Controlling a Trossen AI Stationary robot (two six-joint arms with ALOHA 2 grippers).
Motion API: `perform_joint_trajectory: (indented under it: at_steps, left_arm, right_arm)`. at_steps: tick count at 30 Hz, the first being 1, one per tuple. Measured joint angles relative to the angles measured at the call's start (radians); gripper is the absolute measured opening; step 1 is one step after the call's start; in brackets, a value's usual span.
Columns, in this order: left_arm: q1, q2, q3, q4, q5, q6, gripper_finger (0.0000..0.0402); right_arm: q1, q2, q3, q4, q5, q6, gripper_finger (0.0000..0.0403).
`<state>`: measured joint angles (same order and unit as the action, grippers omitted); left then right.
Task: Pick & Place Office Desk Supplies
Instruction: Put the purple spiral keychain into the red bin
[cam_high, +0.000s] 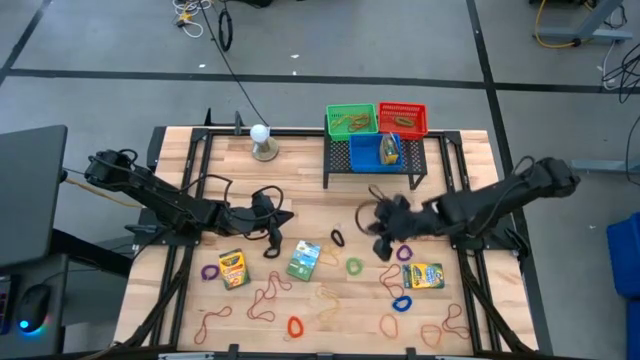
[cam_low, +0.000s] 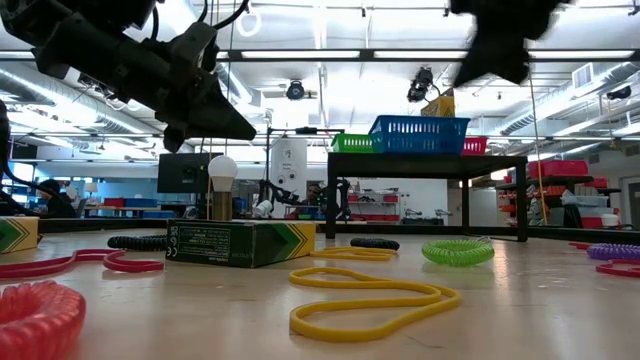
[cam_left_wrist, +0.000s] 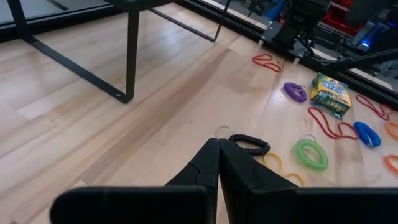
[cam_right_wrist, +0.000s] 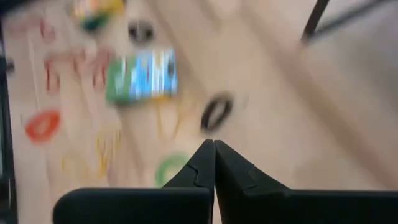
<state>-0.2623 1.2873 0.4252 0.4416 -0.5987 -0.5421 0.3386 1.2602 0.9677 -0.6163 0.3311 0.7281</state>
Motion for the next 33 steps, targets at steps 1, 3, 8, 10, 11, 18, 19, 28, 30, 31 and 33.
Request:
perform_joint_trajectory:
  at_steps: [1,3,8,10,11,18,19,28,30,31,33]
  left_arm:
    - [0.000,0.000,0.000,0.000,0.001,-0.005,0.0016]
    - [0.000,0.000,0.000,0.000,0.000,-0.017,0.0016]
    - [0.000,0.000,0.000,0.000,0.001,-0.031,0.0016]
    - [0.000,0.000,0.000,0.000,-0.001,-0.031,0.0016]
    - [0.000,0.000,0.000,0.000,-0.001,-0.031,0.0016]
    - [0.000,0.000,0.000,-0.001,-0.003,-0.014,0.0016]
    - [0.000,0.000,0.000,-0.001,-0.003,-0.014,0.0016]
    - [0.000,0.000,0.000,-0.002,-0.003,-0.015,0.0016]
    - [0.000,0.000,0.000,-0.002,-0.003,-0.015,0.0016]
    - [0.000,0.000,0.000,-0.002,-0.003,-0.015,0.0016]
    - [0.000,0.000,0.000,-0.002,-0.003,-0.015,0.0016]
  right_arm:
    - [0.019,0.000,-0.017,-0.014,-0.011,0.027,0.0006]
    - [0.056,0.000,-0.038,-0.048,-0.025,0.070,0.0006]
    - [0.149,0.000,-0.045,-0.160,-0.050,0.165,0.0002]
    - [0.184,0.000,-0.045,-0.198,-0.052,0.203,0.0003]
    - [0.199,0.000,-0.045,-0.216,-0.052,0.223,0.0005]
    - [0.294,0.000,-0.045,-0.299,-0.055,0.347,0.0028]
    - [0.305,0.000,-0.045,-0.310,-0.055,0.360,0.0030]
    - [0.307,0.000,-0.195,-0.224,-0.115,0.440,0.0064]
    - [0.278,0.000,-0.256,-0.141,-0.166,0.442,0.0077]
    - [0.263,0.000,-0.283,-0.117,-0.181,0.443,0.0084]
    - [0.234,0.000,-0.325,-0.097,-0.194,0.457,0.0100]
